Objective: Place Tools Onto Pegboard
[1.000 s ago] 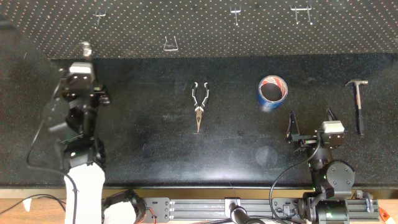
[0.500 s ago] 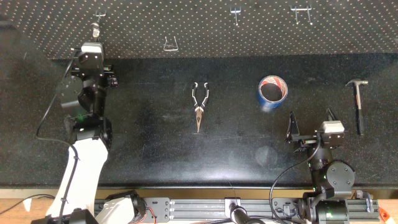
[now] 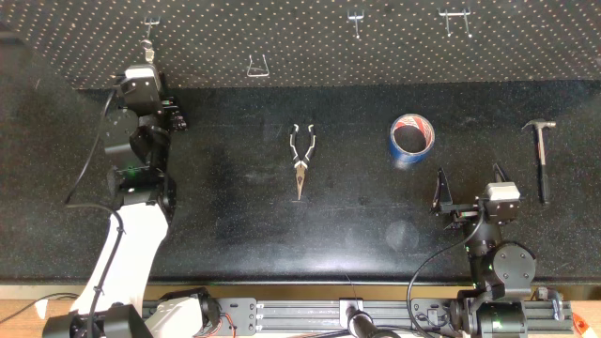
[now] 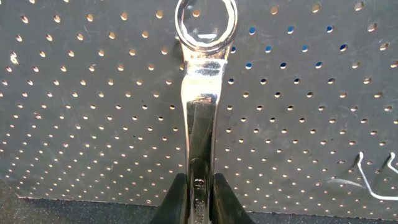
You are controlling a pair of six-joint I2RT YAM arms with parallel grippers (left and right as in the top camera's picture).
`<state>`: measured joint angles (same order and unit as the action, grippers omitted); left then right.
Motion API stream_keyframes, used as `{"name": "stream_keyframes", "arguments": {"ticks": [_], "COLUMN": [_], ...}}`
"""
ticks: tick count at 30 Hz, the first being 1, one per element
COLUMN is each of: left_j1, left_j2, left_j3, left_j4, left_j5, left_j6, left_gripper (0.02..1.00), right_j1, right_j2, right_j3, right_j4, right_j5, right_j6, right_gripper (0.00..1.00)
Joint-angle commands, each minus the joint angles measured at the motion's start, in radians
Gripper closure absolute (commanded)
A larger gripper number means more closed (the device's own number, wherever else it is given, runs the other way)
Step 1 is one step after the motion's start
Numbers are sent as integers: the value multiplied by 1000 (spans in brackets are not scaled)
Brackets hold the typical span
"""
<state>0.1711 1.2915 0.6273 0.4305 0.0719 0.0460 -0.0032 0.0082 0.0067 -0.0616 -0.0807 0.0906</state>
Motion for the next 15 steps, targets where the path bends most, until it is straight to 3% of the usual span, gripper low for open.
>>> {"name": "stream_keyframes", "arguments": {"ticks": [1, 13, 15], "left_j1": [-3, -2, -2], "left_j2": [0, 1, 6], "left_j3": [32, 32, 32], "left_j4": [11, 10, 2], "left_j5": [-43, -43, -92], "left_j6": [-16, -16, -16], "left_gripper": [993, 993, 989], "right_j1": [8, 8, 8], "right_j2": [-7, -7, -7], "right_j3": [-3, -3, -3], "right_j4": [-5, -5, -5], "right_j5": [-16, -16, -16], "right_j6": [-18, -18, -18], "right_gripper": [27, 29, 27]}}
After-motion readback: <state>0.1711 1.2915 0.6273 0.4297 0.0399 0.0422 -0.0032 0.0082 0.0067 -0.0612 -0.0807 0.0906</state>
